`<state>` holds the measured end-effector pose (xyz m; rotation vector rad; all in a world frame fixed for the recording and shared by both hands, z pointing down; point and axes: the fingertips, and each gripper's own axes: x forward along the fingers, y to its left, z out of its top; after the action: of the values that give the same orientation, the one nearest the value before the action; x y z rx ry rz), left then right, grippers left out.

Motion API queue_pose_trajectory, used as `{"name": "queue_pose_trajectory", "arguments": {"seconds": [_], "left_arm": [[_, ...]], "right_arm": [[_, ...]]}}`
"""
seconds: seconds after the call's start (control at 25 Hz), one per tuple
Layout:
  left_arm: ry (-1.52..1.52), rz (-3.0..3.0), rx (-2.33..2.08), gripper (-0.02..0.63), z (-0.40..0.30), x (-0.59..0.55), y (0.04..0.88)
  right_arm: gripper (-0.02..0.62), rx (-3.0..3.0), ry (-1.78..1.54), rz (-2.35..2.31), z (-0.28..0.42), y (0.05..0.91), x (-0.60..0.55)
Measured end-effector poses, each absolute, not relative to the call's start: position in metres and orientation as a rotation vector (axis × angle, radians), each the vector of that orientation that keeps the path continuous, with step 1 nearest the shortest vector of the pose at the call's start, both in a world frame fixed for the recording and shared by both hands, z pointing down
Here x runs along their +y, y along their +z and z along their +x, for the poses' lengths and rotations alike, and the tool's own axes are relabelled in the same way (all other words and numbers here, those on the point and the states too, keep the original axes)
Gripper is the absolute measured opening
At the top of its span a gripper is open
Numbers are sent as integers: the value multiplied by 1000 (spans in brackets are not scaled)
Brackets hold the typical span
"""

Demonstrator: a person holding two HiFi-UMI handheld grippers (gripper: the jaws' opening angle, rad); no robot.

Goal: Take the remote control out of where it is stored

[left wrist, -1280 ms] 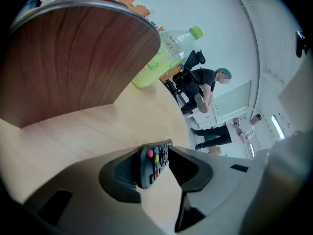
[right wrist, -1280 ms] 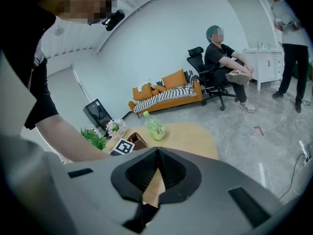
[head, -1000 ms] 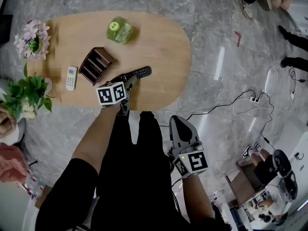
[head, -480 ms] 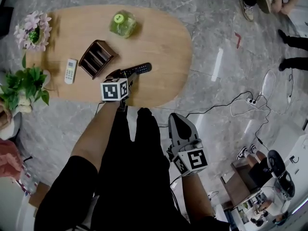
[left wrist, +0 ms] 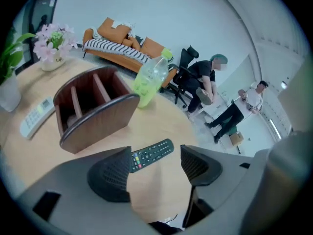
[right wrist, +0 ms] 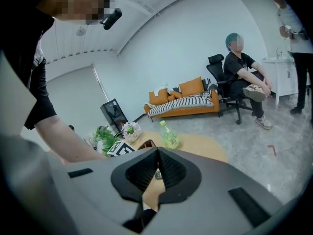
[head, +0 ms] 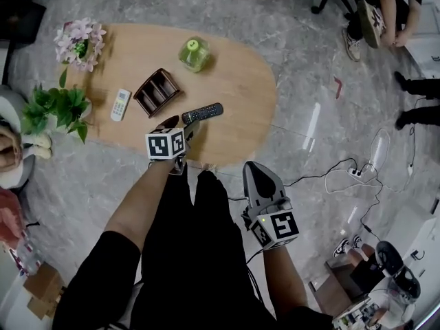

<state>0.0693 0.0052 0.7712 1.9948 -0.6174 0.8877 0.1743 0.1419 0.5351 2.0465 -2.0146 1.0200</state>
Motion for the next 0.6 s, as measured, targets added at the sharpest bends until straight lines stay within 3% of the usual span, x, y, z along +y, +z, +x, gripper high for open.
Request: {"name": "queue_pose_trajectory", "arguments": {"seconds": [0.2,0.28,0.4,0.6], "left_arm": [[725,2075,-551,308,79,27,681],[636,2148,-566,226,80,30,634],[515,2246,-614,19,73,35,564],[319,2401,-672,8,44,33,460]], "right_arm": [[8,-2131,875,2015,178,485,142],[8,-2169,829,2012,180,463,141],[8,-2221,765,1996,175,430,140],[8,-2312,667,1981,164,388,137]]}}
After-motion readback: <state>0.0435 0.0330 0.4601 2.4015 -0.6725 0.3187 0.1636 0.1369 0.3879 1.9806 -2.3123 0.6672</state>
